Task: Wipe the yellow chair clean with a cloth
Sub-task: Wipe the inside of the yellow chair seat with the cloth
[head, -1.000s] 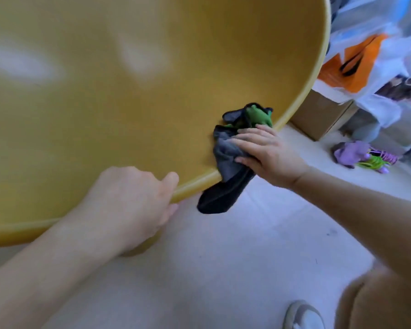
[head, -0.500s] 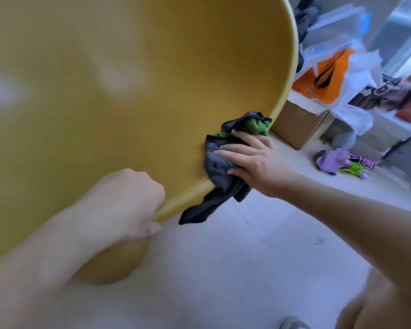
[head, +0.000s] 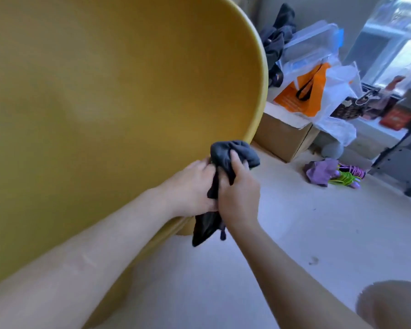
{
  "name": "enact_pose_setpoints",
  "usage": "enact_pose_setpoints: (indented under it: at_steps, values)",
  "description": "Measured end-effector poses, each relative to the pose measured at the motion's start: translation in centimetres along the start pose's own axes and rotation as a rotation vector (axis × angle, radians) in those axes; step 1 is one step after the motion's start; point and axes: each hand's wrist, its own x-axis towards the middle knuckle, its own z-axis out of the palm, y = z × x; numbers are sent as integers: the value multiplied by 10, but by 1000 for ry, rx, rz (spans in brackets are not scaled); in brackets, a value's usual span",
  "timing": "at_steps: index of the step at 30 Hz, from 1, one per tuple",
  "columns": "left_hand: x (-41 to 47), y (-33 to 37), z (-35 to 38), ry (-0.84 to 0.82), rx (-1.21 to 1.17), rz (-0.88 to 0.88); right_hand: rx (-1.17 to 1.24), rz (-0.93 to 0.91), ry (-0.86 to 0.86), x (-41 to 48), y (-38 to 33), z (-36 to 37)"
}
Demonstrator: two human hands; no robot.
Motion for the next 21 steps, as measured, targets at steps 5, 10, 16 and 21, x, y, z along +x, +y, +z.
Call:
enact_pose_setpoints:
  at_steps: [5,10,16,21]
  values:
    - [25,-1,15,165,15,-10,-20,39,39,45,12,-2]
    - [23,4,23,105,72,23,-54,85,38,135,20,2]
    - [26,8,23,116,60,-23,-137,-137,50,242,12,8]
    - [31,10,22,137,113,-76,-118,-124,50,267,8,6]
